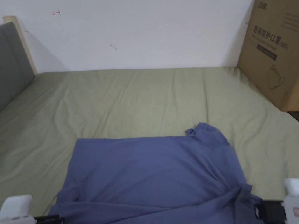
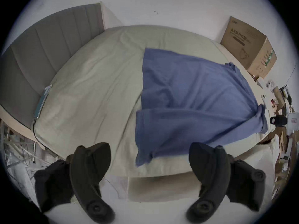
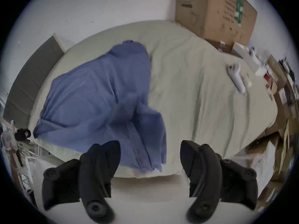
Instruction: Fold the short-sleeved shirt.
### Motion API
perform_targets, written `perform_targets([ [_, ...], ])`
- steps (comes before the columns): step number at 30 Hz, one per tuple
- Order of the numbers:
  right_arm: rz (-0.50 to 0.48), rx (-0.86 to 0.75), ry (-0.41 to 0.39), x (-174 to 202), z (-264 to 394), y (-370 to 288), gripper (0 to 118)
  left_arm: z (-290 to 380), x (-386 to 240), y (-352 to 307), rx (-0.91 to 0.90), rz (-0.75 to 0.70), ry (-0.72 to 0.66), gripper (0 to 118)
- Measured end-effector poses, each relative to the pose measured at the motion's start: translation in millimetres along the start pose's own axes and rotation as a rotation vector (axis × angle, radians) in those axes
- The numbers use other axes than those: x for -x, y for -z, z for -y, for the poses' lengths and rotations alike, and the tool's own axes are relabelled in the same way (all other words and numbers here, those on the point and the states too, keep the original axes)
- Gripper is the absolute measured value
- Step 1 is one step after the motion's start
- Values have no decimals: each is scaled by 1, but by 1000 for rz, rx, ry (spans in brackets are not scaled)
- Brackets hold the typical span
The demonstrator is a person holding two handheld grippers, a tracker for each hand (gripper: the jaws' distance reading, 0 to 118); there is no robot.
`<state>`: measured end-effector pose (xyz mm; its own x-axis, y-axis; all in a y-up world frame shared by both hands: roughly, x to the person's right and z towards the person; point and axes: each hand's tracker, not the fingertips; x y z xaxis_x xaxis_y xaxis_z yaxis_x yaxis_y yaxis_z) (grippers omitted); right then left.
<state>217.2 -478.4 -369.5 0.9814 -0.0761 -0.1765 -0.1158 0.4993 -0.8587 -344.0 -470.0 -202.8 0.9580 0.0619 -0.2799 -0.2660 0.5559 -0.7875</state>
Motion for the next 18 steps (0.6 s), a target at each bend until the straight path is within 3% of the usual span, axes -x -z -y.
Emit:
perform_targets([
  [1, -24, -15, 0, 2, -13, -1, 74, -10, -1, 1, -10, 26, -8, 61],
  [2, -44, -32, 7, 5, -26, -2, 58, -18, -5, 1, -24, 41, -9, 27],
  [3, -50, -38, 11, 8, -36, -2, 14, -23, -11, 3, -35, 22, 1, 0],
  [4, -55, -48, 16, 11, -46, 3, 0, -29, -16, 8, -48, -10, 25, 0],
  [6, -58, -49, 40, 15, -60, 18, 0, -39, -22, 17, -39, 4, 47, 0],
  [8, -129, -1, 32, 21, -75, 32, 0, -45, -23, 26, 3, 74, 43, 0],
  [12, -78, -21, 18, 22, -121, 49, 0, -61, -25, 42, 17, 34, 76, 0],
  [13, -74, -26, 19, 20, -135, 55, 2, -65, -25, 47, 18, 36, 73, 0],
  [14, -76, -33, 20, 20, -151, 60, 22, -73, -24, 53, 20, 41, 65, 0],
  [15, -86, -36, 18, 20, -161, 64, 66, -78, -24, 57, 22, 45, 59, 0],
  [16, -92, -39, 22, 18, -175, 72, 88, -85, -24, 63, 23, 49, 53, 0],
  [18, -81, -32, 24, 18, -198, 96, 90, -94, -27, 75, 23, 54, 50, 0],
])
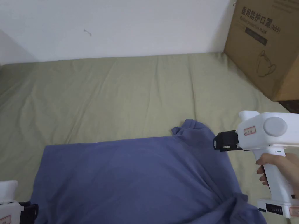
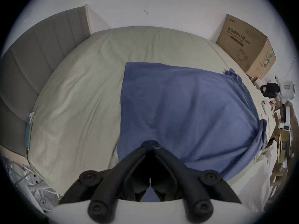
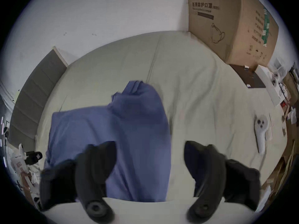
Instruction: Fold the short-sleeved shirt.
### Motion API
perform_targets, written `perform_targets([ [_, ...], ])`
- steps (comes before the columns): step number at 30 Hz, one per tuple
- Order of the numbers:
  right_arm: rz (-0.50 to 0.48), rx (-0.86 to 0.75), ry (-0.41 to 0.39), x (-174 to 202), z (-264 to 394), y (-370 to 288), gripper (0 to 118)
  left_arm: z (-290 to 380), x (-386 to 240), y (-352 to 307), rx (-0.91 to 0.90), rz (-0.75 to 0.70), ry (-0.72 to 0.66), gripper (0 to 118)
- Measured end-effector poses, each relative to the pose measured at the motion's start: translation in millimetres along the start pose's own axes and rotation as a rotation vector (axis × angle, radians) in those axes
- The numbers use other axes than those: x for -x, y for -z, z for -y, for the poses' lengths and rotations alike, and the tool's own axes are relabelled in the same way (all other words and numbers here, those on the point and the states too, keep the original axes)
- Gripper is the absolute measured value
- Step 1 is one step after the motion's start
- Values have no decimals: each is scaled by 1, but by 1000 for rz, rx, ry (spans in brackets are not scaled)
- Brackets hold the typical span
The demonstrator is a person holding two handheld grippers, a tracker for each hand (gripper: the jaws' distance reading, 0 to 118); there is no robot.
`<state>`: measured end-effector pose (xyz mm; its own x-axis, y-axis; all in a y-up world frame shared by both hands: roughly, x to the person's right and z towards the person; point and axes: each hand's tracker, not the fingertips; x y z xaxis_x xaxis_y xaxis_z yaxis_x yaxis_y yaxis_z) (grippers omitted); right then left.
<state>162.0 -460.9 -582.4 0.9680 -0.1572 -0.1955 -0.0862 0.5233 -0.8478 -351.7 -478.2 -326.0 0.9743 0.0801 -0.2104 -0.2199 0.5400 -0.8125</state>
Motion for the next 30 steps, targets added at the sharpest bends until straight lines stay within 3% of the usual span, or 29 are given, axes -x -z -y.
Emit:
perform_targets([
  [3, 49, 22, 15, -2, -28, 40, 90, -15, -2, 17, 3, 15, -9, 0],
  [7, 45, 85, 3, 1, -43, 90, 89, -30, -3, 40, 30, 12, 18, 0],
  [10, 91, 76, 1, -5, -48, 121, 71, -36, 3, 51, 41, 17, 6, 0],
  [12, 64, 141, 44, -10, -46, 137, 67, -37, 6, 59, 48, 11, -3, 0],
  [13, 78, 127, 13, -9, -44, 140, 65, -38, 8, 62, 55, 4, -5, 0],
  [14, 77, 110, -37, -6, -44, 135, 56, -39, 11, 65, 61, 1, -4, 0],
  [15, 75, 103, -70, -5, -45, 130, 32, -39, 9, 67, 65, -1, -4, 0],
  [16, 102, 102, -93, -4, -48, 123, 0, -39, 11, 69, 68, -2, -9, 0],
  [23, 52, 64, -12, -12, -62, 94, 0, -62, 20, 83, 37, 35, -56, 0],
  [24, 53, 59, -19, -11, -63, 91, 0, -69, 23, 86, 28, 45, -72, 15],
  [25, 61, 57, -28, -9, -59, 93, 0, -78, 25, 90, 21, 38, -90, 39],
  [27, 74, 48, -58, -5, -62, 86, 0, -97, 30, 99, 7, 31, -113, 101],
  [28, 77, 47, -65, -3, -63, 84, 0, -108, 32, 105, 2, 22, -118, 108],
  [30, 78, 48, -67, -3, -61, 87, 0, -125, 35, 118, -11, 5, -128, 106],
])
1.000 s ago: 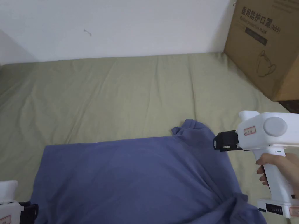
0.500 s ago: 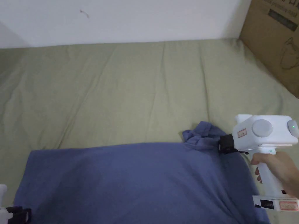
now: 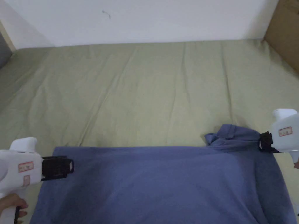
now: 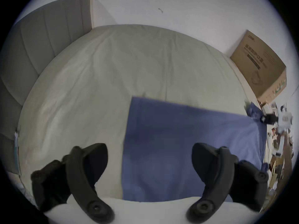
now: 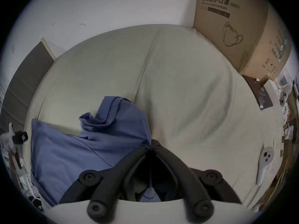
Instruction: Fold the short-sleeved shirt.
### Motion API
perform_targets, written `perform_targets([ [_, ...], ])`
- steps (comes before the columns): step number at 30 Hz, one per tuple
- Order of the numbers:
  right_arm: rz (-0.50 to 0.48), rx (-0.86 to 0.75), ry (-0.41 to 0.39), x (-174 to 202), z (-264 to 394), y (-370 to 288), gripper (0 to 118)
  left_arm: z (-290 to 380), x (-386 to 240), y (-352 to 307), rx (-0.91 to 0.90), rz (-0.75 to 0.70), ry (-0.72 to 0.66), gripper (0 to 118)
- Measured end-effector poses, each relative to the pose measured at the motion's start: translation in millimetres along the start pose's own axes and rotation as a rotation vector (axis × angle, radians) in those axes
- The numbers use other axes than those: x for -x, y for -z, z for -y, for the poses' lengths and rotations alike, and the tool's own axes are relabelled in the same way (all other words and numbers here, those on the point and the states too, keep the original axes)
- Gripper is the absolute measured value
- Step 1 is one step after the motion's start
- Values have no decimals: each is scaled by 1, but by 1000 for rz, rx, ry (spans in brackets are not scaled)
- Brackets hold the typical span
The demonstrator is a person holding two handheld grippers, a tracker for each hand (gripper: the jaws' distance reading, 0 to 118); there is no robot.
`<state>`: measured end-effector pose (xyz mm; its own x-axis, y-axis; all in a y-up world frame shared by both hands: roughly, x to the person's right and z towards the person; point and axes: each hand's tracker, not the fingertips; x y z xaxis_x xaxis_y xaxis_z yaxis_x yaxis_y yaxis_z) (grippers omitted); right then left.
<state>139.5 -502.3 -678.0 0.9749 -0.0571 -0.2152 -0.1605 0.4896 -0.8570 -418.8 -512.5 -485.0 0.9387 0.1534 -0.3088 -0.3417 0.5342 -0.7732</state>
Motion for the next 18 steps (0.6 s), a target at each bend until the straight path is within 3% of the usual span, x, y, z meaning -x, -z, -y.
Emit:
perform_targets([
  [8, -1, 6, 1, 4, 3, -1, 0, -33, 12, 54, 18, -51, -95, 102],
  [10, 0, 5, -15, 9, 4, -3, 0, -28, 10, 59, 20, -13, -109, 87],
  [12, -74, 15, 14, 12, 5, -5, 0, -26, -1, 64, 44, -135, -3, 70],
  [13, -78, 10, 10, 15, 6, -8, 0, -24, -5, 61, 36, -122, 62, 59],
  [14, -64, 2, -4, 19, 6, -10, 0, -27, -7, 54, 25, -97, 53, 37],
  [15, -41, -7, -27, 21, 6, -10, 0, -29, -9, 48, 24, -98, 45, 1],
  [18, -42, -9, -17, 21, 4, -19, 0, -35, -11, 35, 37, -47, 23, 1],
])
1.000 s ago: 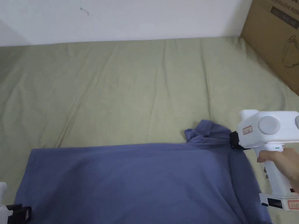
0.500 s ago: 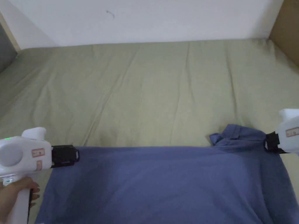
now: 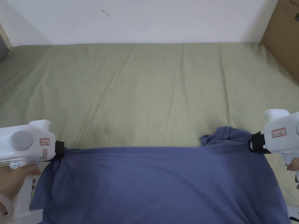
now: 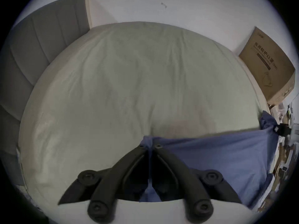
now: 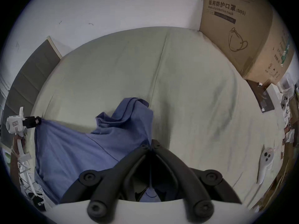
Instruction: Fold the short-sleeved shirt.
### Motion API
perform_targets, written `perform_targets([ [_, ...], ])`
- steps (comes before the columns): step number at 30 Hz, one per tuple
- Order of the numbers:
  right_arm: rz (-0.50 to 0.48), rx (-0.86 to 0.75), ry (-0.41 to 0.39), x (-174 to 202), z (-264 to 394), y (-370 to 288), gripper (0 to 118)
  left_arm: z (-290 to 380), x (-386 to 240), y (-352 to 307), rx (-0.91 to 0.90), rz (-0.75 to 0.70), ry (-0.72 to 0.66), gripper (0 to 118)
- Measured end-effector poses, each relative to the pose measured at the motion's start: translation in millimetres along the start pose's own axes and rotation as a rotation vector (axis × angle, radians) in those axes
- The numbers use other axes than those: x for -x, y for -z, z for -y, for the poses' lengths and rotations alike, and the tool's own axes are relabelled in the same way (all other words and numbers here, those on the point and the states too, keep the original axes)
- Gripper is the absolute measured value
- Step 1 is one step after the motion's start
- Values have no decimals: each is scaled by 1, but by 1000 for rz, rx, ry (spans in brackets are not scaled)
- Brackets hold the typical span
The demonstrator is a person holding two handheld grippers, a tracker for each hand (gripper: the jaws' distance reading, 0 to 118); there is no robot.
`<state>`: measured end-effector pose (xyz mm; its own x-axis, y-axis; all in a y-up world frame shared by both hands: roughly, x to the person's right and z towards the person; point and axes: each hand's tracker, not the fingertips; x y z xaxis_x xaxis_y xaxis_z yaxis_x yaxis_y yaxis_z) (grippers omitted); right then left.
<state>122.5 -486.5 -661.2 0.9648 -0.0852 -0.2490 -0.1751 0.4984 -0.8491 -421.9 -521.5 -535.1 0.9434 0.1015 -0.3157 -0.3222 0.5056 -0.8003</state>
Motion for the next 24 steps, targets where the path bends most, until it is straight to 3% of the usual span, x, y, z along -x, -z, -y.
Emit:
perform_targets([
  [3, -15, -22, 20, -1, 2, -17, 0, 3, -4, -19, -26, -2, 34, 1],
  [13, -24, -73, -24, -2, 44, -96, 0, 53, 1, -122, -121, 58, 97, 1],
  [24, -37, -3, -24, -23, 200, -165, 0, 188, 26, -187, -53, 70, 151, 1],
])
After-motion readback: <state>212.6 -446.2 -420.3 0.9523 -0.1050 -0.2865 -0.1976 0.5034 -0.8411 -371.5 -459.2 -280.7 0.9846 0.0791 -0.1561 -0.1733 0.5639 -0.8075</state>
